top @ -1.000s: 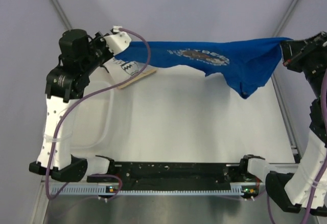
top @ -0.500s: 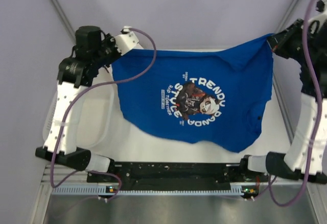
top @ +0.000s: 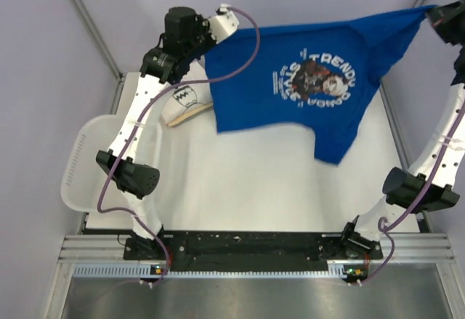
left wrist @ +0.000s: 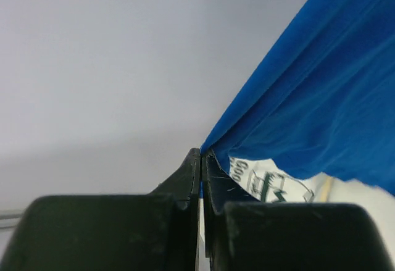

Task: Fold and stack the t-shirts
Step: Flatten out the tshirt

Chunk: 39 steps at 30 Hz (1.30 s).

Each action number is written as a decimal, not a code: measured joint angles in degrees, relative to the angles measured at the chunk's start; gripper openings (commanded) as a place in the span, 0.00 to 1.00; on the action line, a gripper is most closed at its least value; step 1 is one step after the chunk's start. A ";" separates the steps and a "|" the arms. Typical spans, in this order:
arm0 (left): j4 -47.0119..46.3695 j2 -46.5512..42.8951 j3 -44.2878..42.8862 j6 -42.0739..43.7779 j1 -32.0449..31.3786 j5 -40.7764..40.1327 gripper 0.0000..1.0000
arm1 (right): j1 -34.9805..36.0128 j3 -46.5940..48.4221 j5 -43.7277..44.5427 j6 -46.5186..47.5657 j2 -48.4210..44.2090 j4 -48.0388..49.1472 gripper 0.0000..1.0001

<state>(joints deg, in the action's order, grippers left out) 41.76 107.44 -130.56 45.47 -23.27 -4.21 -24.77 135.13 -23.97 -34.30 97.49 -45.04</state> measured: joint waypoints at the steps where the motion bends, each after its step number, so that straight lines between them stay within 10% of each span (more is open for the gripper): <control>1: -1.53 -0.02 -1.14 -0.17 -0.07 0.04 0.00 | -1.97 0.94 -1.44 -1.07 -0.85 1.64 0.00; 7: -8.70 -4.09 1.57 1.31 -2.91 1.36 0.00 | -10.69 -7.43 -7.41 -4.33 -11.93 7.50 0.00; 25: 4.09 -9.07 50.84 7.80 -8.59 9.51 0.00 | -5.60 -87.23 7.87 -1.36 -53.92 0.70 0.00; 39: 20.39 -13.25 62.40 5.16 -10.05 16.48 0.00 | -5.60 -94.57 8.52 -0.57 -55.93 -10.25 0.00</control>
<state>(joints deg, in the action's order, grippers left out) 62.15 94.19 -68.16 50.63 -33.32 12.27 -30.37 40.56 -15.44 -34.87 41.56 -55.29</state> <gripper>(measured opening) 0.009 0.007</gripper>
